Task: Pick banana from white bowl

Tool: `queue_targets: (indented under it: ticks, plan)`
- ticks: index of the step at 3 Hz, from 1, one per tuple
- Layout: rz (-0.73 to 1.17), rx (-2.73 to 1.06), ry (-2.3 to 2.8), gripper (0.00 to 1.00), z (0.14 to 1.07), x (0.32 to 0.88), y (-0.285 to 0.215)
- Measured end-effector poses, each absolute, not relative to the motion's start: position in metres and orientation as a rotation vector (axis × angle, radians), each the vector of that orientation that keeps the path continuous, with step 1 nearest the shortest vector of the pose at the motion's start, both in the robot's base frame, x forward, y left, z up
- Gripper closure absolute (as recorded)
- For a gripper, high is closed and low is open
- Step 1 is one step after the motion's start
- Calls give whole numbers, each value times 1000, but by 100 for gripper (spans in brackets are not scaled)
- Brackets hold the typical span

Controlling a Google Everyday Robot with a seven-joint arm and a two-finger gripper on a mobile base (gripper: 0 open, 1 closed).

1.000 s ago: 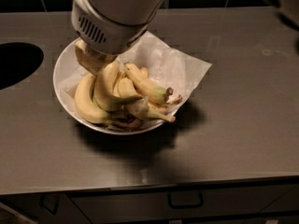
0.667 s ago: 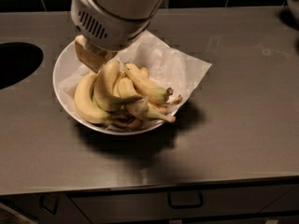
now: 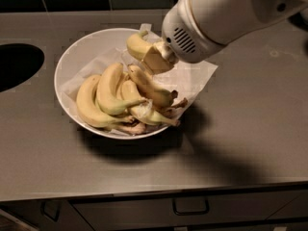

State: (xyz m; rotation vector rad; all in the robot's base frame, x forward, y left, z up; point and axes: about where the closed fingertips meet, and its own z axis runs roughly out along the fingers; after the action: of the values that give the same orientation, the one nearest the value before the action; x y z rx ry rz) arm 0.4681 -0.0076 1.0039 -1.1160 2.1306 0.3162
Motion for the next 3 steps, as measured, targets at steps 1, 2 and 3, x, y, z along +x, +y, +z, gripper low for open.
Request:
queue_targets:
  ticks: [1, 2, 3]
  plan:
    - [445, -996, 2125, 100, 977, 488, -69]
    - [498, -986, 2089, 100, 977, 484, -79]
    - [498, -987, 2089, 100, 977, 484, -79]
